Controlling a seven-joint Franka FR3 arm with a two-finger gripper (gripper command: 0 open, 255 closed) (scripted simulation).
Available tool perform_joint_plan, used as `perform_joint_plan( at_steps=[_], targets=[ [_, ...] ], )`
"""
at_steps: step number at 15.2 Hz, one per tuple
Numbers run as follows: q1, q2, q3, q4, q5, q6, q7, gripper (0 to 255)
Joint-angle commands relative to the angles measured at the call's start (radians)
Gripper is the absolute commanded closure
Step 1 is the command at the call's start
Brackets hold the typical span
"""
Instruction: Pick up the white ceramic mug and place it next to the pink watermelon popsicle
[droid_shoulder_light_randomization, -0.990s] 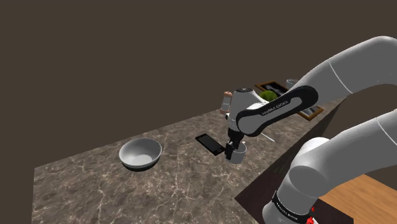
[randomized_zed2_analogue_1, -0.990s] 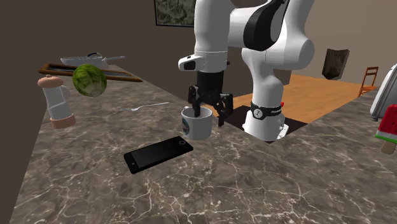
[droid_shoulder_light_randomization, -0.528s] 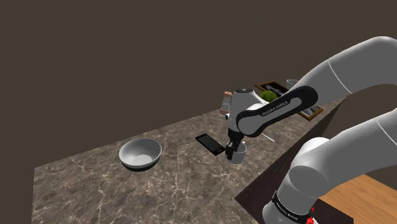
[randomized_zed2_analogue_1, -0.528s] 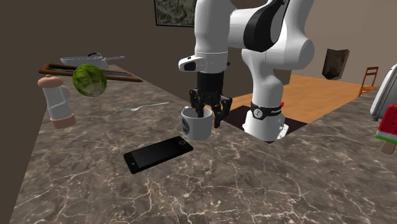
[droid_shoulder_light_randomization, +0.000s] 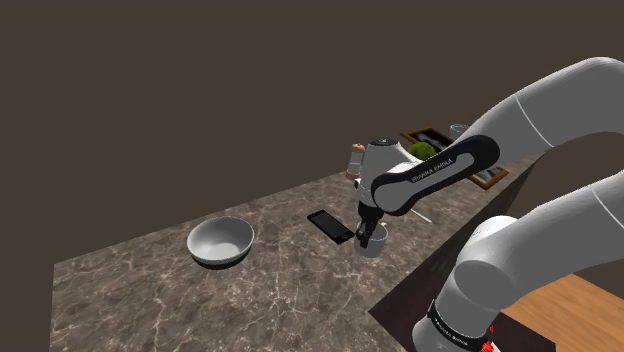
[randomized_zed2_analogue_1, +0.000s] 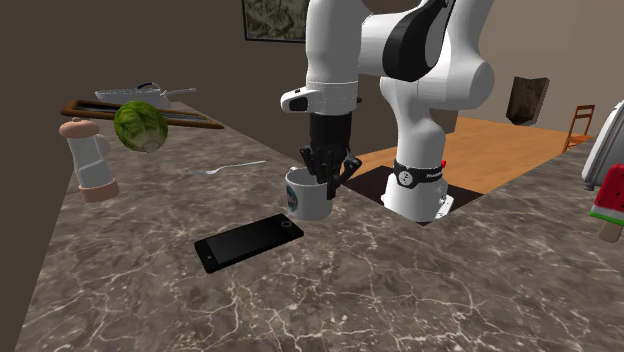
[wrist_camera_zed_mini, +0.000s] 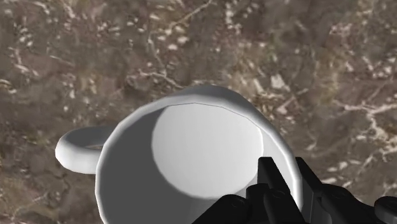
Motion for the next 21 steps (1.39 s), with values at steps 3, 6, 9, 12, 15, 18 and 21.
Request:
perform_joint_plan(
  at_steps=[3,6,9,12,15,18,21],
  targets=[
    [0.002,-0.032,0.000,0.011,0.004,-0.043,-0.003,255],
    [0.005,-0.077,0.001,0.029,0.009,-0.106,-0.008,255],
    [0.007,-0.116,0.003,0.050,0.014,-0.166,-0.012,255],
    [0.009,-0.151,0.004,0.074,0.019,-0.224,-0.015,255],
    [0.011,-0.180,0.006,0.100,0.023,-0.280,-0.019,255],
    [0.012,-0.205,0.008,0.128,0.027,-0.333,-0.022,255],
    [0.014,-0.226,0.010,0.158,0.030,-0.383,-0.025,255]
  ],
)
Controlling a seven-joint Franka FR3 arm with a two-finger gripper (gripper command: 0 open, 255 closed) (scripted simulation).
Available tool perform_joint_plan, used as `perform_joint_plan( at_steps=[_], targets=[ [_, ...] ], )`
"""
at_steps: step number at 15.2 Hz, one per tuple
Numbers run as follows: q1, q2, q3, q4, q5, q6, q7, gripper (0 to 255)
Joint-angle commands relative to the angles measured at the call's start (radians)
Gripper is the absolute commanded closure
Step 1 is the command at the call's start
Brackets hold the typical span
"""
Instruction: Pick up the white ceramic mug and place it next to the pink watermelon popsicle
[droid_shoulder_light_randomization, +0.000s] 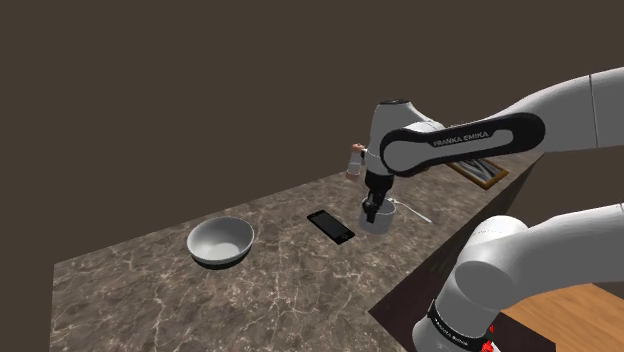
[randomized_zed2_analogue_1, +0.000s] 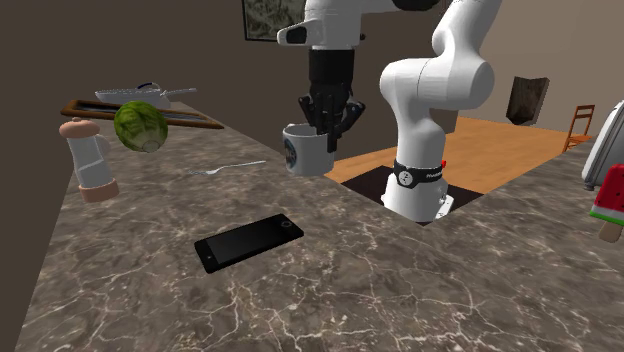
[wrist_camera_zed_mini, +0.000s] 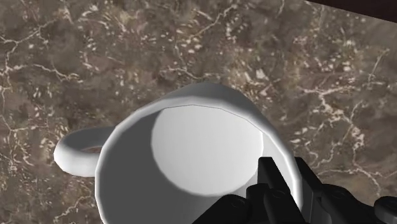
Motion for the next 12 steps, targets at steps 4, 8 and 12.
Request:
perform_joint_plan(
  at_steps=[4,8,12],
  targets=[
    [0.004,-0.031,0.005,0.053,0.007,-0.085,-0.003,255],
    [0.005,-0.047,0.008,0.099,0.011,-0.146,-0.006,255],
    [0.006,-0.057,0.010,0.147,0.014,-0.205,-0.009,255]
  ],
)
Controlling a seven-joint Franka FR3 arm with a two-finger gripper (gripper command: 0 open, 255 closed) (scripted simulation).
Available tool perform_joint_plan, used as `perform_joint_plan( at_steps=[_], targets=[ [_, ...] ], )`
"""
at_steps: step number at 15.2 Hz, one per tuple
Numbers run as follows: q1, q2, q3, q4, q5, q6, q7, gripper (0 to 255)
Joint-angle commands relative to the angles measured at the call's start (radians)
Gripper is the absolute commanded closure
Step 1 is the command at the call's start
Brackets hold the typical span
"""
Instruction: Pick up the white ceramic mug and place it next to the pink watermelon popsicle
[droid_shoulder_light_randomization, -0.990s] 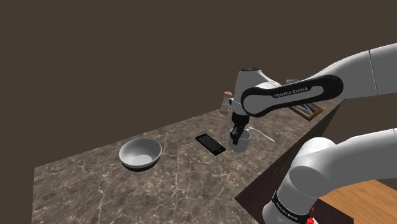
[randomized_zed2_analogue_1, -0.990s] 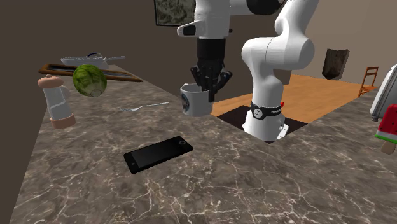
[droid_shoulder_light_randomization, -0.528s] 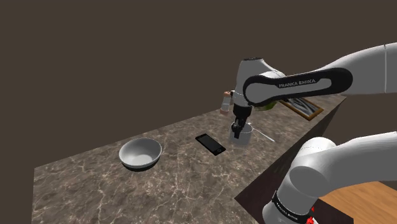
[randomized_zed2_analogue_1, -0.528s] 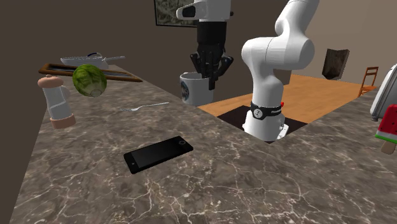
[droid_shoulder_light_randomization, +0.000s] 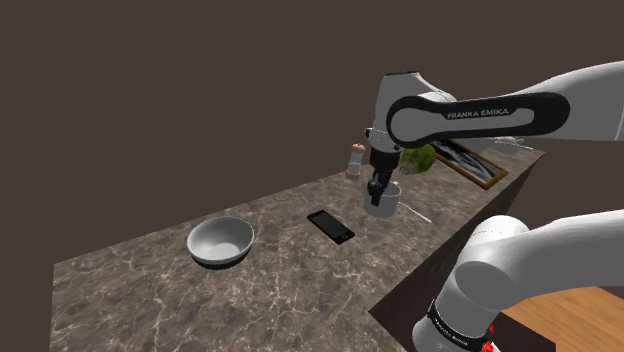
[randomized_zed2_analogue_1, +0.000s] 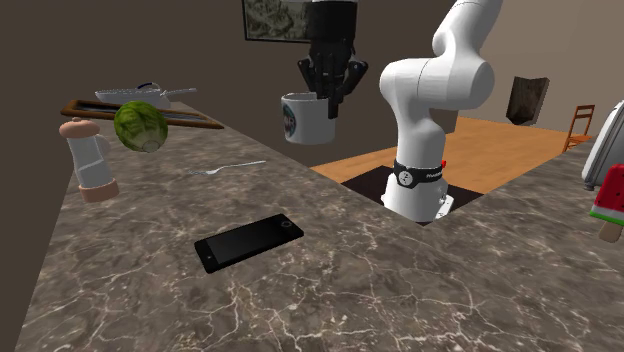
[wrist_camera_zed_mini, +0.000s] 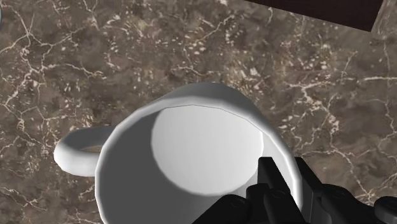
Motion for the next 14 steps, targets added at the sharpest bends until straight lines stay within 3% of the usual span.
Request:
perform_joint_plan(
  at_steps=[1,10,14],
  targets=[
    [0.001,-0.007,0.003,0.024,0.003,-0.032,0.000,255],
    [0.003,-0.011,0.007,0.139,0.008,-0.149,-0.007,255],
    [0.050,-0.068,0.097,0.110,0.081,-0.182,0.087,255]
  ],
)
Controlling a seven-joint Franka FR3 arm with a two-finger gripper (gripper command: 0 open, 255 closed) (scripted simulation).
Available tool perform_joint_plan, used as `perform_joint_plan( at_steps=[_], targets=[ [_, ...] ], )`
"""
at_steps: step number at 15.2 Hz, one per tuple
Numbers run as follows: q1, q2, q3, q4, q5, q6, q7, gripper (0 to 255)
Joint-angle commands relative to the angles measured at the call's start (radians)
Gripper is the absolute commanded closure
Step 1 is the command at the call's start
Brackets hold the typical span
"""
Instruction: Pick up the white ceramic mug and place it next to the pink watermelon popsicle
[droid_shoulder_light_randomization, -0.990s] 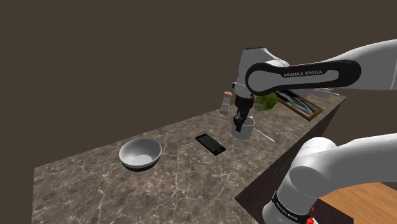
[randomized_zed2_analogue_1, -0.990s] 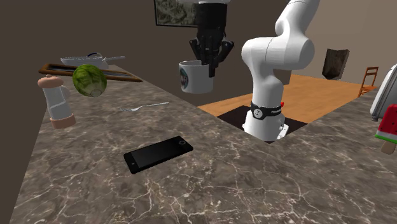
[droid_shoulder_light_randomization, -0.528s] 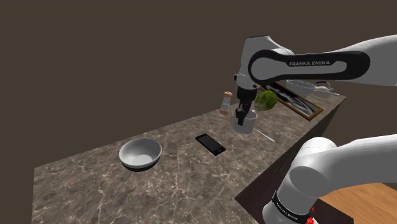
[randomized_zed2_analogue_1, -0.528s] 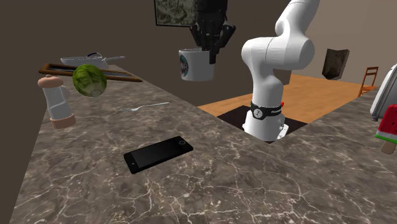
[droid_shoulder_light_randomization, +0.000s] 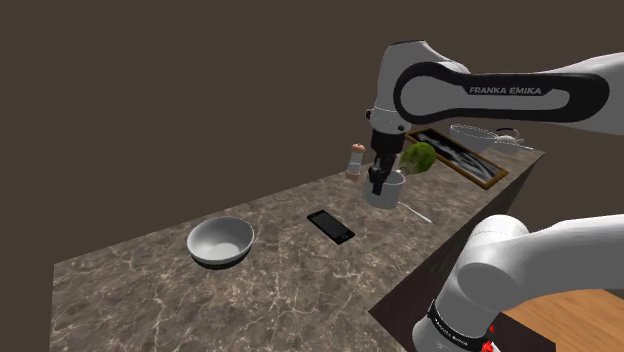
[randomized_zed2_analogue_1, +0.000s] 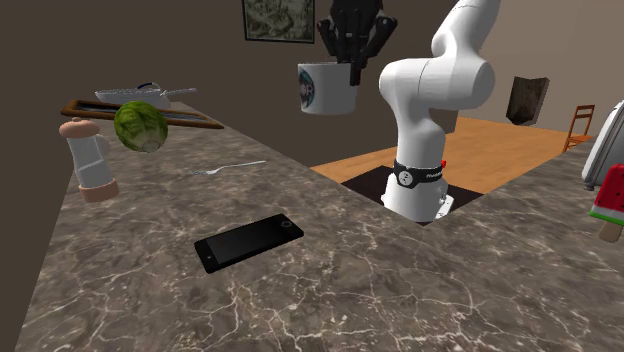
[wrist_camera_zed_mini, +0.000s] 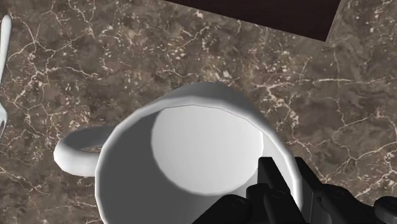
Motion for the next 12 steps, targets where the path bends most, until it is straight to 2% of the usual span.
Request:
perform_joint_plan(
  at_steps=[1,12],
  targets=[
    [0.026,-0.028,0.048,-0.014,0.040,-0.016,0.051,255],
    [0.155,-0.046,0.311,0.018,0.262,-0.056,0.322,255]
  ],
)
